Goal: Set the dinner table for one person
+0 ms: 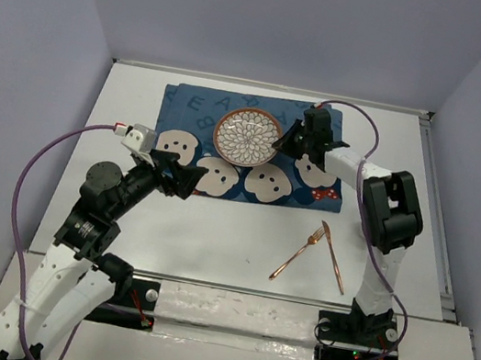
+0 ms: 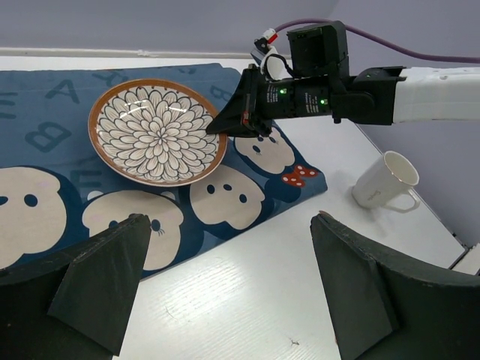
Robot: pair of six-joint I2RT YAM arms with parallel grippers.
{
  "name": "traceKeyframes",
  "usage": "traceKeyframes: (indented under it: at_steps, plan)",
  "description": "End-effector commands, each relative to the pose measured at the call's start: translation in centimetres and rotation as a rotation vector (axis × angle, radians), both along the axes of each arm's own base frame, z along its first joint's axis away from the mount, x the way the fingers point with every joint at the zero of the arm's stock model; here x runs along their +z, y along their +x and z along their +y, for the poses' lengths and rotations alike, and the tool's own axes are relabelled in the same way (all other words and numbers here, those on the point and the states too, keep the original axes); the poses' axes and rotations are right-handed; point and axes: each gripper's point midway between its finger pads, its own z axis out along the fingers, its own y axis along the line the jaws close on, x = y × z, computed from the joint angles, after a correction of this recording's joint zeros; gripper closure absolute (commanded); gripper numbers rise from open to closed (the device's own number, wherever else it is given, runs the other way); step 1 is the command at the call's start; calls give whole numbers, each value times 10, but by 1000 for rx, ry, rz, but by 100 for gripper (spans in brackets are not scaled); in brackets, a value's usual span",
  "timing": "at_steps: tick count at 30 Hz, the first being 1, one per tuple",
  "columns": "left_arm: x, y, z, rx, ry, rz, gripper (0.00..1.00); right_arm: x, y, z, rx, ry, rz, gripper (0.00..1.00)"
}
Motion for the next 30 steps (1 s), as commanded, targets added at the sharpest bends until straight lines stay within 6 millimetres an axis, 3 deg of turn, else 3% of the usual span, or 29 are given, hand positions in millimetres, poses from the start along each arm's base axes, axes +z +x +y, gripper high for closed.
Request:
traceKeyframes:
  at_steps: [1,8,11,12,13,15,17,18,19,20,22,23,24,25,26,27,28,29,30]
  plan:
    - [26,-1,0,-1,-10,-71,1,81,37,29,40,193,-211,100]
    - [22,1,0,3,-4,-57,1,59,43,23,12,183,-173,100]
    - [22,1,1,3,-5,-59,1,46,37,18,3,159,-152,70]
    - [22,1,1,3,-5,-59,1,45,35,17,6,150,-153,53]
    - [23,1,1,3,-4,-61,1,41,31,14,2,132,-141,43]
    - [23,1,1,3,-6,-61,1,55,27,9,12,103,-171,22]
    - [24,0,1,3,-7,-64,1,62,19,1,8,63,-173,12]
    - [25,-1,1,3,-8,-67,1,82,15,-4,19,45,-218,9]
    - [26,-1,2,5,-10,-70,1,86,9,-11,11,15,-218,9]
    - [27,-1,3,11,-11,-70,1,108,-1,-19,11,-4,-266,9]
    - [27,-2,3,13,-13,-73,1,116,-18,-38,-27,-62,-272,9]
    - [28,-3,2,7,-14,-76,1,98,-31,-58,-74,-132,-239,10]
    - [28,-5,1,2,-18,-77,1,100,-40,-71,-113,-165,-241,11]
    - [30,-7,0,-6,-23,-83,1,124,-65,-103,-202,-198,-278,12]
    - [30,-8,0,-6,-23,-85,1,117,-66,-112,-235,-234,-257,12]
    - [31,-10,-2,-15,-24,-89,1,97,-84,-130,-274,-270,-205,12]
    - [33,-12,-2,-19,-28,-94,1,110,-101,-156,-355,-296,-222,12]
    - [34,-15,-4,-29,-30,-99,1,91,-119,-172,-403,-323,-176,15]
    - [36,-17,-5,-33,-31,-105,1,90,-131,-183,-437,-335,-168,16]
